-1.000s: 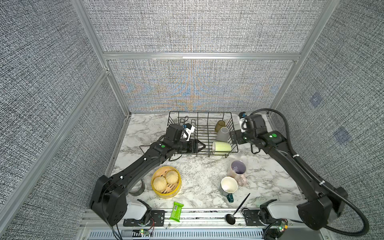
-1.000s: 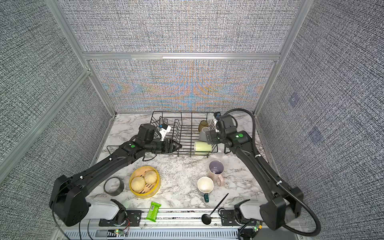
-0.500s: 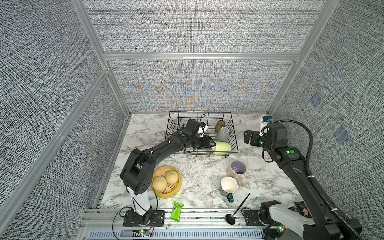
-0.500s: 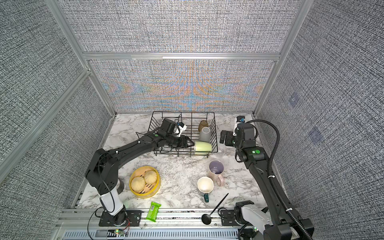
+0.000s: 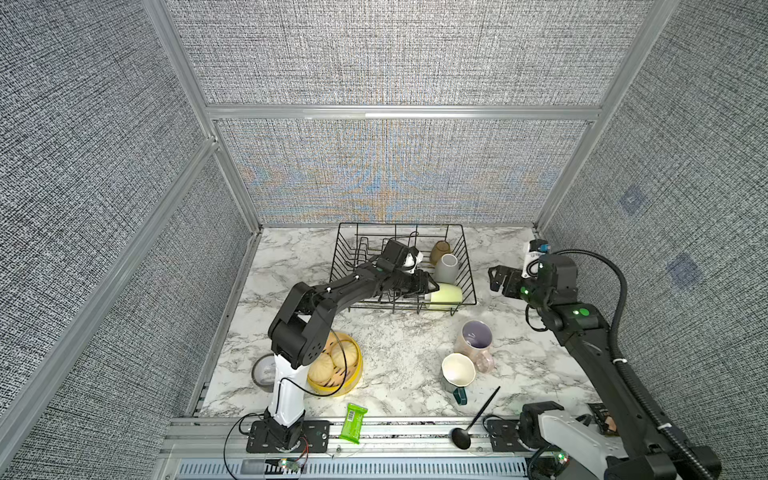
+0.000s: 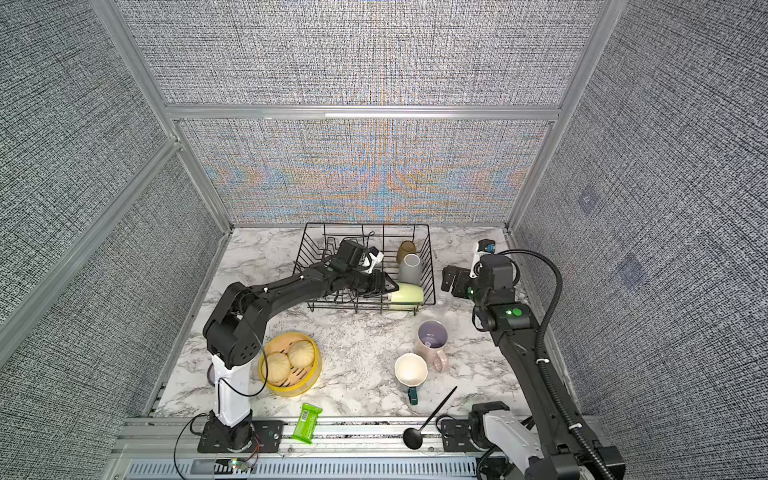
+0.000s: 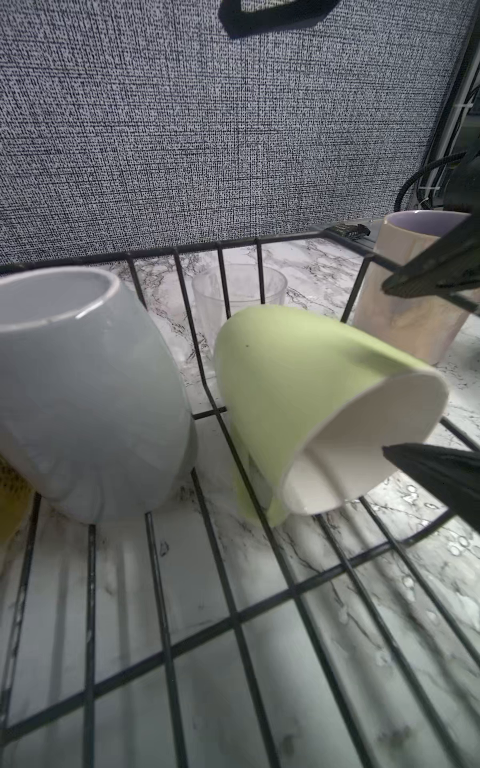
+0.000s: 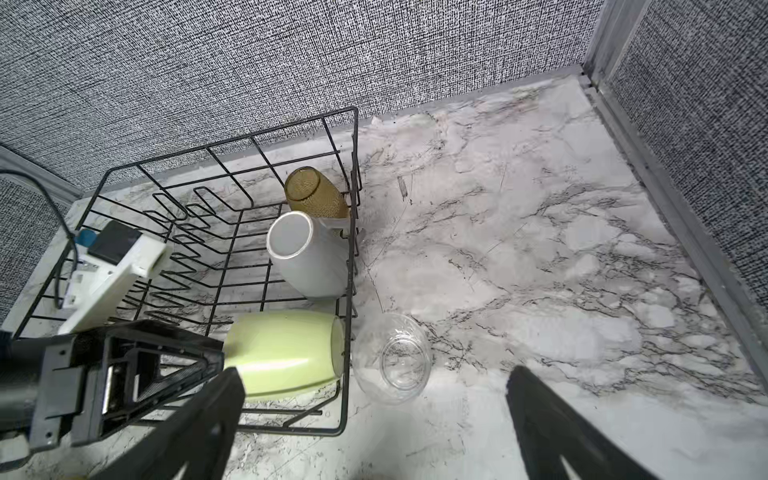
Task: Load the cups into the dish rack
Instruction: 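Reach the left gripper into the rack onto the light-green mug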
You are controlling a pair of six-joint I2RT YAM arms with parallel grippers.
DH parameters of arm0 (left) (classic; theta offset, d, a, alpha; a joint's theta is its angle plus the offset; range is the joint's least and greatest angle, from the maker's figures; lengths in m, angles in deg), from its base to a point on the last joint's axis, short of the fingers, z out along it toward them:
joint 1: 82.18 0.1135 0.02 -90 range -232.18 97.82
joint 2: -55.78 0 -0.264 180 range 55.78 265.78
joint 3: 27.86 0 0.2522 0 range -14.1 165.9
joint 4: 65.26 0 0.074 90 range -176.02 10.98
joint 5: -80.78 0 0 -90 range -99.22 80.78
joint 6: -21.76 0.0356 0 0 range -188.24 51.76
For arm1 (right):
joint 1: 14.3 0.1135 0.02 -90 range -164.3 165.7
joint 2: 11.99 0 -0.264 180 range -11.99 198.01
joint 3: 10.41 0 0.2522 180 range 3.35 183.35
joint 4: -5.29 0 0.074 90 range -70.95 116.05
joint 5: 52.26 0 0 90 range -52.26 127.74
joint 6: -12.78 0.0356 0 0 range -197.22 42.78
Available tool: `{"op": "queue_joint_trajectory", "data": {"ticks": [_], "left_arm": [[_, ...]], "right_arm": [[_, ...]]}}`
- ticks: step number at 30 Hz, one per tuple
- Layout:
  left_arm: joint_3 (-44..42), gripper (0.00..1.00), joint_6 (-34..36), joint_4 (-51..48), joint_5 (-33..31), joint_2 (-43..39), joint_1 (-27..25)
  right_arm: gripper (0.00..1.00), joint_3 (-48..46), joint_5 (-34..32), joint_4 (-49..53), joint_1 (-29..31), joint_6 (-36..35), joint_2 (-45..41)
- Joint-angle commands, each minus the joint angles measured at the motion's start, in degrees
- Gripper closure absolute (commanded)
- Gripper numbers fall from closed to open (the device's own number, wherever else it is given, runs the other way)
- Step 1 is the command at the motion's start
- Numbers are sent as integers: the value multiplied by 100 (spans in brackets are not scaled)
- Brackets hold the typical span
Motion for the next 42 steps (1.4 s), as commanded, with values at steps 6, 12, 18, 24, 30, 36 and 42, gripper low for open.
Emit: {"op": "queue_joint_trajectory", "data": {"ticks": [6, 12, 18, 24, 30, 36, 42], "left_arm": [[167, 53, -397, 685, 432, 365, -81], [294, 61, -580, 872, 541, 561, -139], [245, 69, -657, 930, 524, 547, -167], [47, 94, -581, 826, 554, 333, -167], [-17, 100, -313, 527, 396, 9, -164], [-143, 100, -177, 368, 361, -413, -158], [-268, 100, 109, -6, 370, -1152, -6]], "right_arm": [[1, -66, 250, -188, -70, 79, -60], [1, -89, 312, -202, -120, 78, -85], [1, -102, 397, -178, -173, 91, -60], [1, -94, 495, -187, -235, 105, -23], [1, -145, 547, -240, -261, 132, -10], [1, -173, 597, -233, -279, 121, -49], [1, -211, 1064, -317, -279, 310, -33]]}}
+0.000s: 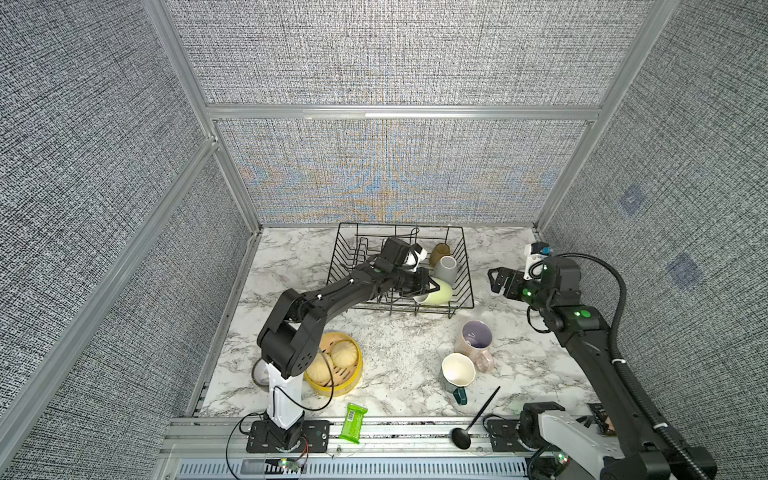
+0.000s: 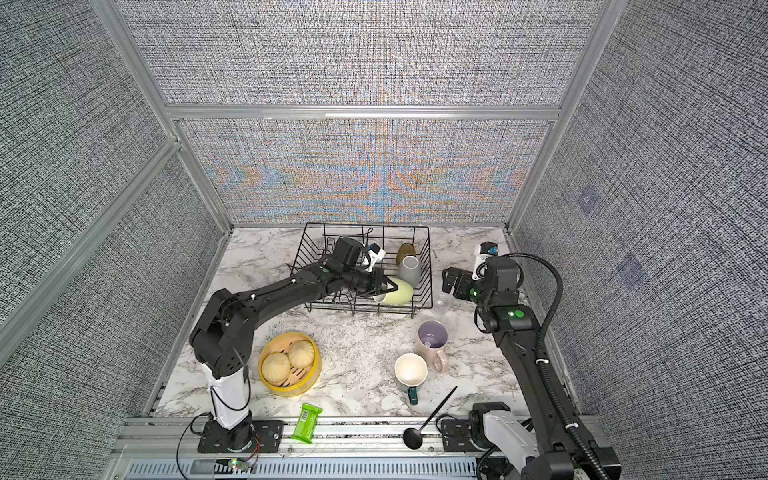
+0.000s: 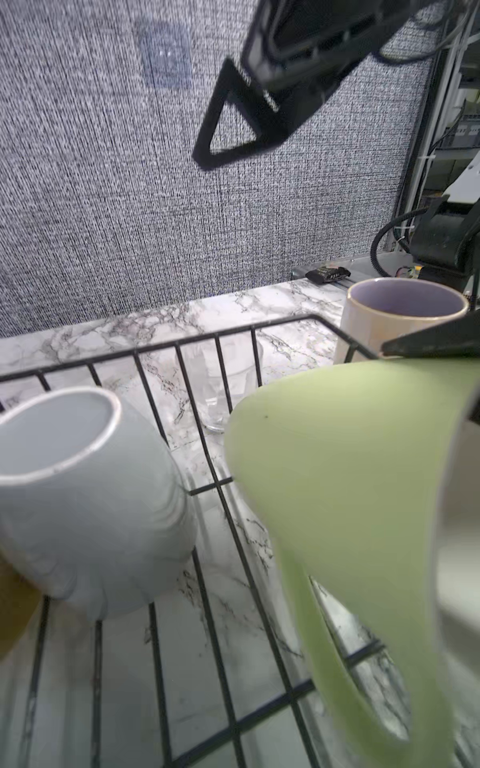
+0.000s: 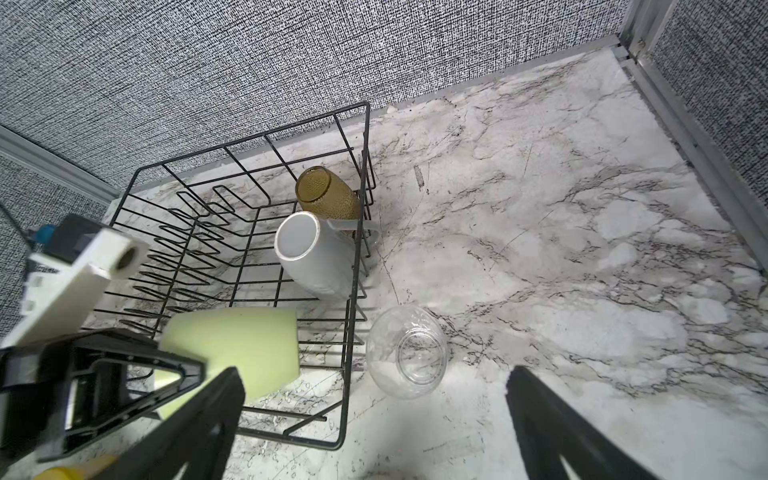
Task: Load the cups into the dish rack
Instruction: 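Reach the left gripper into the rack onto the light-green mug, then lift the light-green mug with the left gripper while the right gripper approaches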
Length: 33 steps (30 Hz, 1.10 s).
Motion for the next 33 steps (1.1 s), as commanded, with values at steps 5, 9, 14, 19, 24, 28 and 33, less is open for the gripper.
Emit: {"op": "queue_joint_trajectory", "data": {"ticks": [5, 9, 14, 19, 24, 28, 33], "left_arm": [[-305, 100, 86, 240, 524, -872, 296], [-435, 100, 16, 341, 737, -1238, 379], [-929, 100, -650, 1452, 1026, -1669, 452], [-1462, 100, -1640, 3023, 1354, -1860, 477], [-1840, 100, -2371, 4308, 1476, -1991, 500], [-1997, 100, -2690, 4680, 1416, -2010, 530], [-2086, 100, -2694, 4751, 1392, -2066, 534]], "right_arm": [[1, -87, 1676, -525, 10, 610, 101], [1, -216, 3105, -1228, 18, 1247, 271], [1, -607, 4412, -3054, 99, 3099, 552], [1, -591, 4896, -4233, 279, 4443, 857], [1, -585, 4780, -4630, 494, 5253, 1061], [1, -345, 4585, -3801, 675, 5198, 1102], [1, -273, 4492, -3636, 824, 5177, 1118]]}}
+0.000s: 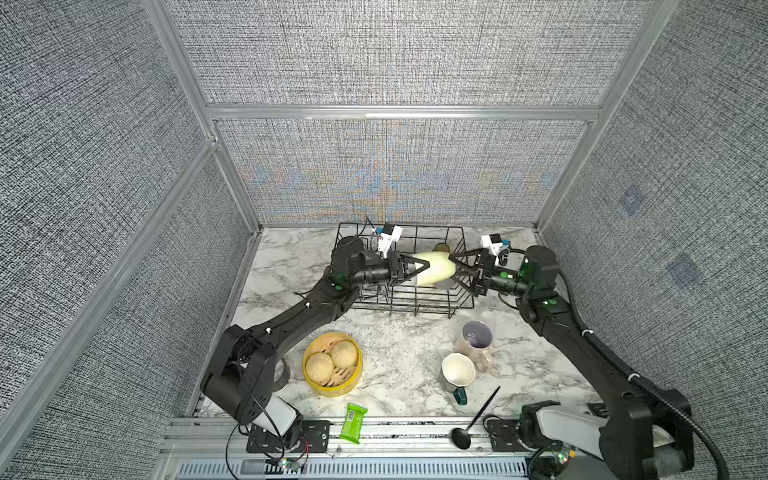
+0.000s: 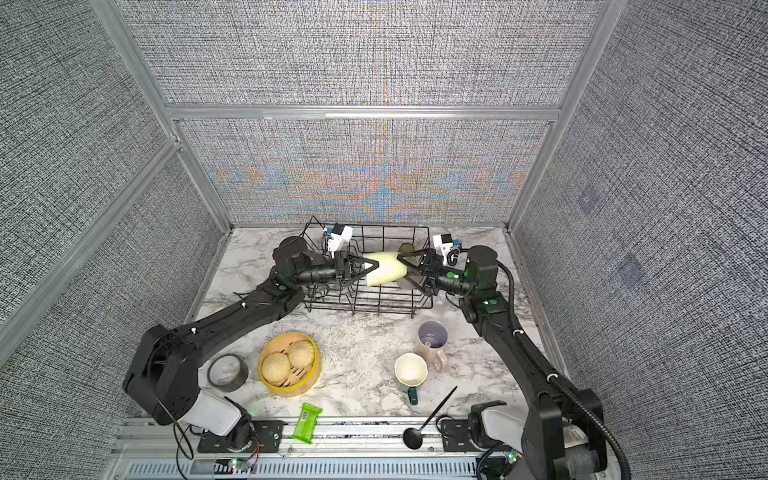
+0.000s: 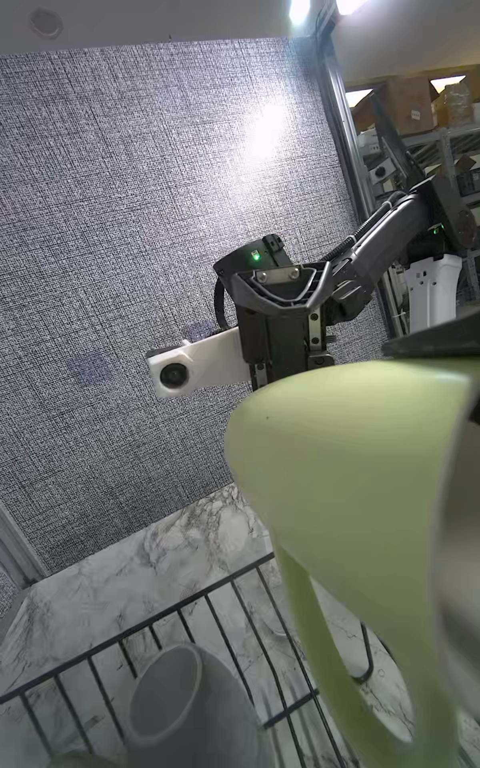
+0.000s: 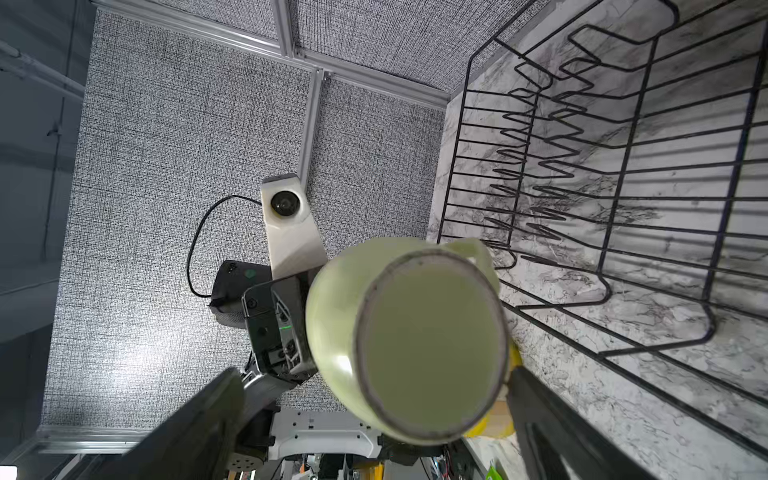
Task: Load the cups into the dish rack
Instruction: 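Lift the light-green mug with the left gripper while the right gripper approaches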
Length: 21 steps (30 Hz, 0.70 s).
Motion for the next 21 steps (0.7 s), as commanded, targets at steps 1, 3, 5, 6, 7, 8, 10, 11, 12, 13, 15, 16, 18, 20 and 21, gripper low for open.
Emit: {"op": "queue_joint_trajectory", "data": {"ticks": [1, 3, 5, 6, 7, 8, 10, 11, 12, 13, 15, 16, 18, 20, 21], "left_arm": [[-41, 100, -174, 841, 71, -84, -5], [-26, 100, -202, 897, 116, -58, 3], [-18, 100, -173, 913, 178, -57, -4], [-32, 100, -143, 928, 172, -74, -1], [-60, 100, -135, 935, 144, -97, 1], [-93, 100, -132, 966, 125, -109, -2], [-131, 100, -134, 1026, 170, -119, 0], [-151, 100, -101, 1046, 216, -111, -2], [-167, 100, -86, 1073, 249, -103, 2], [-190, 100, -78, 1113, 276, -102, -5], [-271, 100, -57, 1216, 281, -93, -5], [-291, 100, -22, 1218, 283, -85, 3], [-284, 100, 105, 1145, 342, -67, 11], [-240, 100, 391, 812, 366, -94, -2], [-199, 100, 640, 455, 332, -153, 11]], "right_arm": [[1, -2, 18, -201, 128, 358, 77], [1, 0, 53, -437, 268, 618, 193], [1, 44, 4, -411, 383, 650, 296], [1, 80, -37, -403, 432, 701, 358], [1, 95, -67, -434, 452, 804, 409], [1, 105, -84, -534, 466, 988, 462], [1, 84, -106, -811, 471, 1396, 561], [1, 84, -131, -875, 479, 1570, 609], [1, 102, -155, -885, 479, 1696, 658], [1, 122, -178, -898, 488, 1799, 710], [1, 128, -192, -1062, 525, 2081, 833], [1, 112, -184, -1229, 555, 2228, 884], [4, 106, -192, -1555, 673, 2443, 987], [8, 106, -249, -1565, 791, 2470, 1047], [10, 119, -276, -1571, 836, 2469, 1073]]}}
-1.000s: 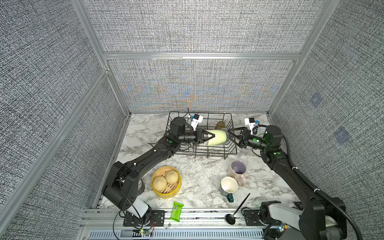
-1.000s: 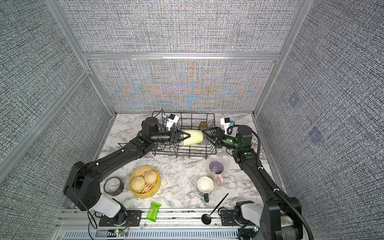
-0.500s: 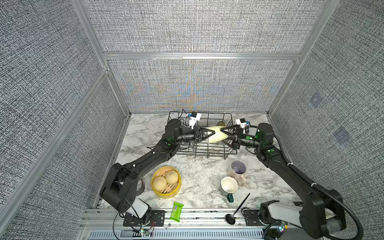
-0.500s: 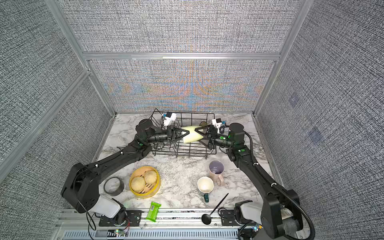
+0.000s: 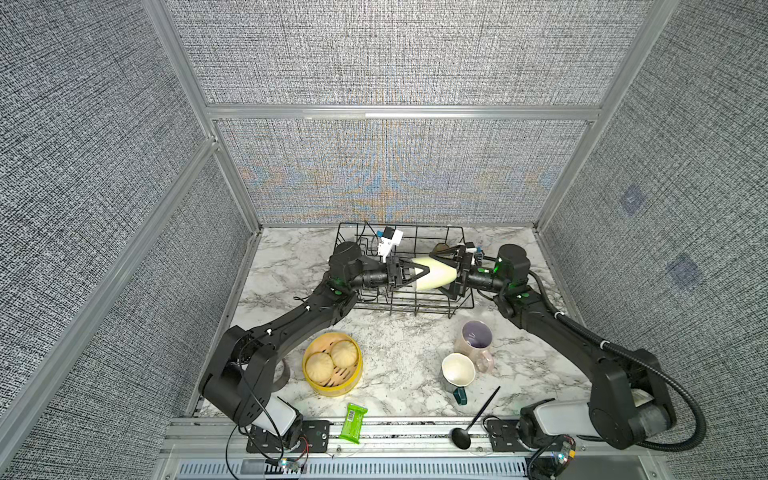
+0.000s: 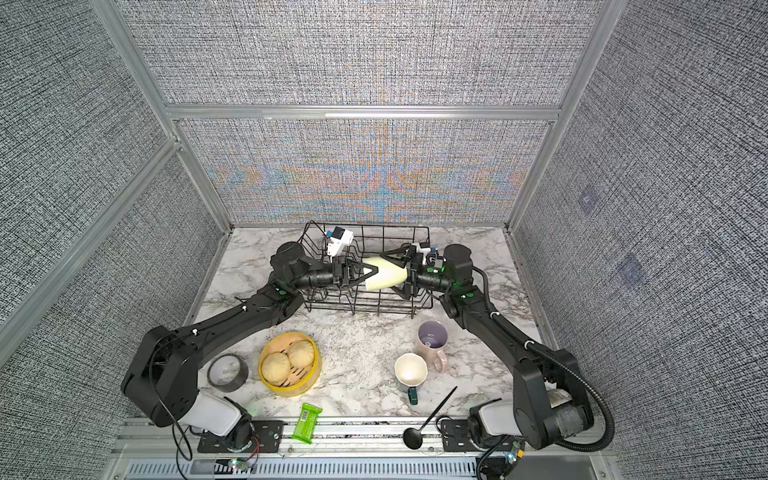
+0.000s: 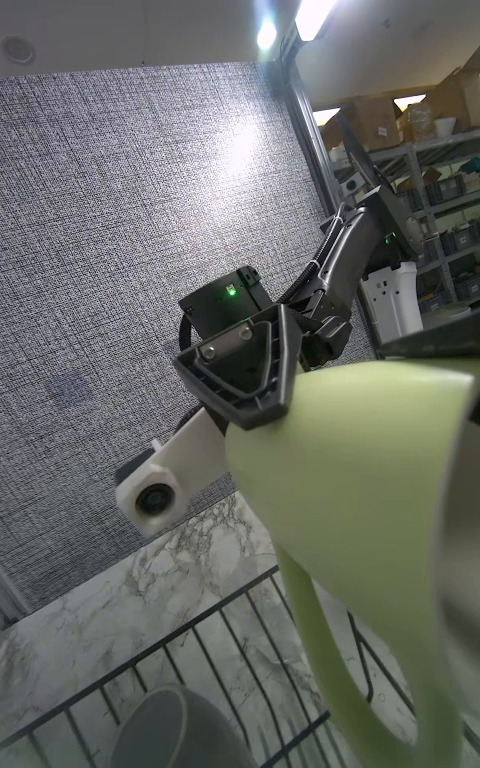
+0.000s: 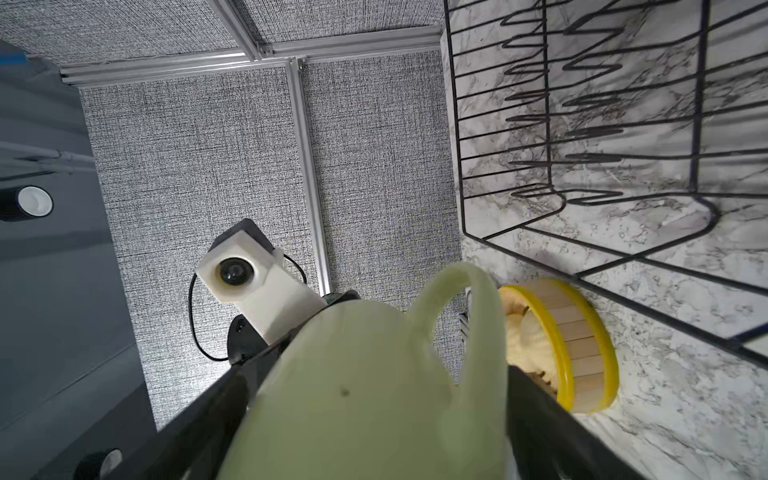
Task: Load the cups into the dish rack
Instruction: 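Lift the light-green mug with the left gripper while the right gripper approaches, then grasp the light-green mug with the right gripper while the left gripper releases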
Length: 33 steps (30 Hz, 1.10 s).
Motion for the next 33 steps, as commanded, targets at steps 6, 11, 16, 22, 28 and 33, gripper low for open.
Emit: {"op": "queue_joint_trajectory", "data": {"ticks": [6, 11, 16, 22, 28, 33], "left_arm": [[303, 100, 2053, -1856, -273, -572, -13], [338, 100, 2295, -1866, -179, -577, 2], [421, 100, 2580, -1894, -172, -457, 65], [372, 100, 2525, -1642, -10, -320, 223], [297, 98, 2501, -1535, 109, -284, 317], [138, 68, 2409, -1521, -53, -336, 421]], "right_arm": [[10, -11, -234, -192, 269, 214, -62], [3, 67, -301, -419, 383, 507, 84], [4, 332, -85, -929, 516, 798, 496], [14, 258, -153, -1623, 545, 999, 754], [27, 291, -218, -1857, 544, 841, 874], [29, 349, -302, -1731, 538, 271, 951]]}}
